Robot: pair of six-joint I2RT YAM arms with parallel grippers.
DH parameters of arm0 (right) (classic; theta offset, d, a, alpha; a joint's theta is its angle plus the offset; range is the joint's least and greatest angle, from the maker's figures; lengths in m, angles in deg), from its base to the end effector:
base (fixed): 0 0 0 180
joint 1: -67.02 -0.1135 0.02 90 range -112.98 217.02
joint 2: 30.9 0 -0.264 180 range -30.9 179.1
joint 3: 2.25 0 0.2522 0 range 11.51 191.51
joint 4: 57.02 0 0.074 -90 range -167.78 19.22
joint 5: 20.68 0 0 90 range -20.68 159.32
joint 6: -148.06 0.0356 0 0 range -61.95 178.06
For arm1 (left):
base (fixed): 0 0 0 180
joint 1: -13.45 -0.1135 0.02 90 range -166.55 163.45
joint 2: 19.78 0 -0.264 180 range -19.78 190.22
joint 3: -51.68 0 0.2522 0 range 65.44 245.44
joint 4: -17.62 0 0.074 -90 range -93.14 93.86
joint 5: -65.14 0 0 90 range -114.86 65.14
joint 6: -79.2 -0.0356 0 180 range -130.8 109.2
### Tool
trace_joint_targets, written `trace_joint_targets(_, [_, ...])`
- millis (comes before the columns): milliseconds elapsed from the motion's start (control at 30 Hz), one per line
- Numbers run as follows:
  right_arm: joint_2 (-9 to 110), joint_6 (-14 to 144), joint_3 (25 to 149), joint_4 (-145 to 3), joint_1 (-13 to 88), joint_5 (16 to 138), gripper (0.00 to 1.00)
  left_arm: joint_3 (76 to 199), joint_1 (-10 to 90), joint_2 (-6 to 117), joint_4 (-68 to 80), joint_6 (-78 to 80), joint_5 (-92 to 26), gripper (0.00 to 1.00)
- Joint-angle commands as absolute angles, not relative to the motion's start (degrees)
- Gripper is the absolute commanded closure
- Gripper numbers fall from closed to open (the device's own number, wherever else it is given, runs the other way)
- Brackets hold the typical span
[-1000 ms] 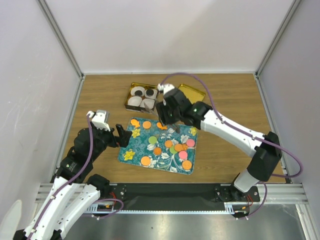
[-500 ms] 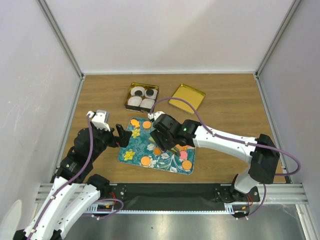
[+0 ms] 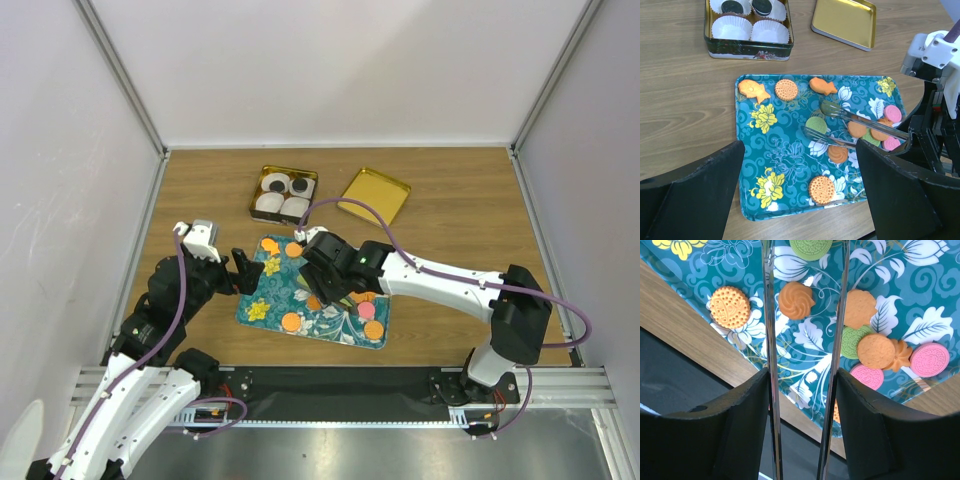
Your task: Pack the cookies
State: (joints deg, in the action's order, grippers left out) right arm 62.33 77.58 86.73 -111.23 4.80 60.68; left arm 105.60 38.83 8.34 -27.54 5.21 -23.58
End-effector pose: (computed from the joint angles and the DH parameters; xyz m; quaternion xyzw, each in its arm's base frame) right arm 0.1648 0.3014 0.2653 -0.3303 0.9012 0.1225 0.2524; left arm 0.1066 -0.0497 0.3114 0.0602 0.8137 -0.1958 0.5440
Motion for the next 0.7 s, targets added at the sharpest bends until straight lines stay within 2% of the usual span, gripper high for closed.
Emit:
trace_joint_targets(0, [62.53,78.36,86.48,-110.33,4.35,59.74,0.43,105.61,39.11,8.79,-26.02,4.67,-23.72,0.0])
trace_joint_targets(467, [63.5,78.36,86.04,-109.89,4.35,60.62,0.44,105.52,39.11,8.7,-26.11,4.67,-23.63,0.0])
trace_joint_targets(600, [63.41,78.27,85.96,-110.16,4.35,60.54,0.47,105.52,39.11,8.7,-26.02,4.67,-23.63,0.0])
trace_joint_targets(667, [63.23,78.1,86.22,-110.51,4.35,60.54,0.52,105.6,39.11,8.7,-26.02,4.58,-23.63,0.0])
